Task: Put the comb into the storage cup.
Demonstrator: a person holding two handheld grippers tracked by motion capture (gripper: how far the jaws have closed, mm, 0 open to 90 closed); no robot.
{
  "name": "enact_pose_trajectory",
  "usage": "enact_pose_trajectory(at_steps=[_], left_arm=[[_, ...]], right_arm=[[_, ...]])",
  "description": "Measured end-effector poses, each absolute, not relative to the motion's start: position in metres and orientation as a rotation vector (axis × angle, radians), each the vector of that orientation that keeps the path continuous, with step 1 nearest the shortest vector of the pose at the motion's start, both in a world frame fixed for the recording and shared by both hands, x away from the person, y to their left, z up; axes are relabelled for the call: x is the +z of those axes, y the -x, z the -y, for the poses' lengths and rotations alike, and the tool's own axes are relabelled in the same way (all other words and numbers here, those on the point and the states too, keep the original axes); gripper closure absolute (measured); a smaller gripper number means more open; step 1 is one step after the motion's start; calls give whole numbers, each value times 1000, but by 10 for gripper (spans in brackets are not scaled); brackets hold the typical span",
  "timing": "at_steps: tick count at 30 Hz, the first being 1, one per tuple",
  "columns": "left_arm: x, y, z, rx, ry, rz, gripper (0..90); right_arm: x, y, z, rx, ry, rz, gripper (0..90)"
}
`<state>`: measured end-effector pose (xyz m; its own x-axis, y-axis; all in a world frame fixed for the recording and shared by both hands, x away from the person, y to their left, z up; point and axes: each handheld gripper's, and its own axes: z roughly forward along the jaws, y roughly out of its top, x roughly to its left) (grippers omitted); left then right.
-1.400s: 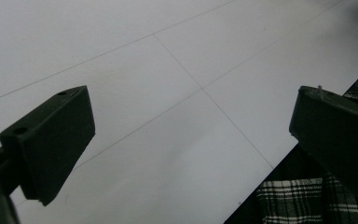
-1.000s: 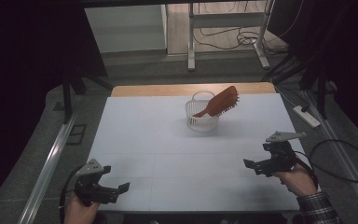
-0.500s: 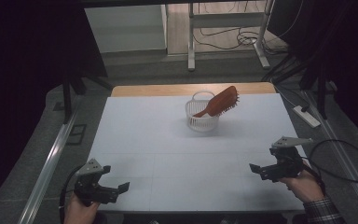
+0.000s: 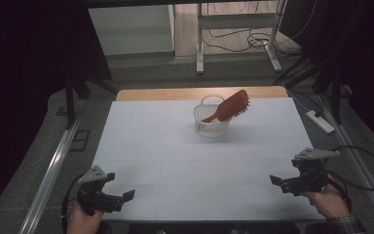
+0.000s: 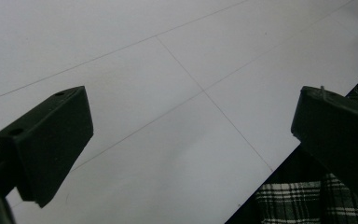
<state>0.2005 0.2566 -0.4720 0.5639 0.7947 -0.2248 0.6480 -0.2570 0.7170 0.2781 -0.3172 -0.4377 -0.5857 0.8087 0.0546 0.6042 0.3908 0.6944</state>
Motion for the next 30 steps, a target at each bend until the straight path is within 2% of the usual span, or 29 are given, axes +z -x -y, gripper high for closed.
enact_pose_trajectory(at_steps=[30], left_arm=[[-472, -200, -258, 234, -1976, -1163, 0]], right_arm=[[-443, -253, 339, 914, -1319, -2310, 0]])
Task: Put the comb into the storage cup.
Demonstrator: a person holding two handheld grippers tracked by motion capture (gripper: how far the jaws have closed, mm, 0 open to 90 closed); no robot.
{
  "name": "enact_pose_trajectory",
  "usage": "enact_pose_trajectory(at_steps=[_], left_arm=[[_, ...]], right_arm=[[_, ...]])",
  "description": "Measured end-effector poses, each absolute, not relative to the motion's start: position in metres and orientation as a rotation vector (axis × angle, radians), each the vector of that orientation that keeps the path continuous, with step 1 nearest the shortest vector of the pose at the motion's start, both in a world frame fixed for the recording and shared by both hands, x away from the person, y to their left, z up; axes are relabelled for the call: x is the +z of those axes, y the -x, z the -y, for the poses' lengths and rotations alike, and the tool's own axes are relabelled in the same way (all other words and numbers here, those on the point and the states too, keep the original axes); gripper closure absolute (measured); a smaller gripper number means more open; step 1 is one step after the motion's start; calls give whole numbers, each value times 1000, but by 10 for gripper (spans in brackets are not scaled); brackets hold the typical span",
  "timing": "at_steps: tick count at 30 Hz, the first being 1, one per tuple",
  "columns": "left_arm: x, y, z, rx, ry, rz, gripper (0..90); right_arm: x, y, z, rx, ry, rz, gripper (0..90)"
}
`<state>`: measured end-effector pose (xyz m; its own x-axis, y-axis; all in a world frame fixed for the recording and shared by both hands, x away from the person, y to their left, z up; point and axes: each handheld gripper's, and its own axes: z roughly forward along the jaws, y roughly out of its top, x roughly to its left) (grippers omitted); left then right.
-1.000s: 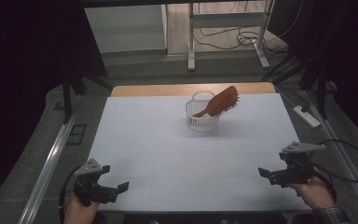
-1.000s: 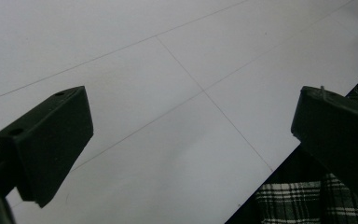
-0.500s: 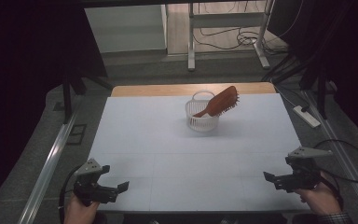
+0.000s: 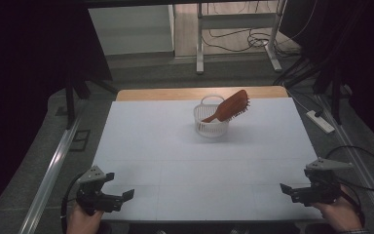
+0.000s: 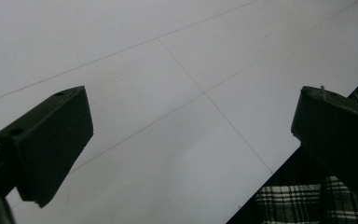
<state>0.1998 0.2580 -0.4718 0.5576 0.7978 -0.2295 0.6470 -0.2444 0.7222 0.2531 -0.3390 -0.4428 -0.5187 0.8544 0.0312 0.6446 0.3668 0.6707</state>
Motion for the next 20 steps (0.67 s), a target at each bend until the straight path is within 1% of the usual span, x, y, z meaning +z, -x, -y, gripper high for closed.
enact_pose_trajectory(at_steps=[20], left_arm=[[-471, -199, -259, 236, -1960, -1154, 0]], right_arm=[[-447, -246, 346, 838, -1360, -2305, 0]])
